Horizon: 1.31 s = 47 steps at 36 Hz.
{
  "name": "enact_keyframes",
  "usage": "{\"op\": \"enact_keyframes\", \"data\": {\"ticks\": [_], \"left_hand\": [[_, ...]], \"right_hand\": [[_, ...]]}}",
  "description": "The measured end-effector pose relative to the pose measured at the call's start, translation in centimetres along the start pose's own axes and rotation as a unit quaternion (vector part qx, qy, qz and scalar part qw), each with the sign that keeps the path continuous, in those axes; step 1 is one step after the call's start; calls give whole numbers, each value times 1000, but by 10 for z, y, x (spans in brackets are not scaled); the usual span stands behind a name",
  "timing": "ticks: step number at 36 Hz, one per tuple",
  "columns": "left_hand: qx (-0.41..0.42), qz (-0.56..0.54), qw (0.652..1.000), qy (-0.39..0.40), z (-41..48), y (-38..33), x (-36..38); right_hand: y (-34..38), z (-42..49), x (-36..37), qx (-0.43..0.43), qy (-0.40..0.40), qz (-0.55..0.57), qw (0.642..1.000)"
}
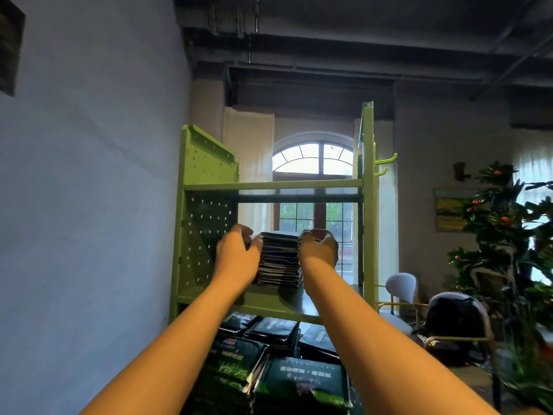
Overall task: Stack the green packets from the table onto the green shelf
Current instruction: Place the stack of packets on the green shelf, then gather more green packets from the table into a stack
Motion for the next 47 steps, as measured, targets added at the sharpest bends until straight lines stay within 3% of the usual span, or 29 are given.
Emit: {"op": "enact_keyframes", "data": {"ticks": [5,12,23,31,47], "left_hand": [[42,-1,997,61,-38,-14,-28],[55,-13,983,175,-103,-33,-57],[32,-11,936,352,-205,-42,-45],[3,26,900,436,-286,-34,-17],[9,143,813,565,-408,11,56]], "right_hand": [[-1,-29,-10,-21,58,25,998],[12,-93,-53,-79,180,-31,980],[7,-185,-147,-94,354,-176,914],[-37,-235,-241,-89,400,-303,861],[-140,-300,-371,-64,398,-458,792]]}}
Point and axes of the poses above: each hand's wrist, its own z-axis towards the middle knuckle, its own x-axis out of the palm, y = z × x, the point moved 5 cm from there along z, towards the middle knuckle, and after that the axes turned 6 degrees about -x, right-handed, at the moved point
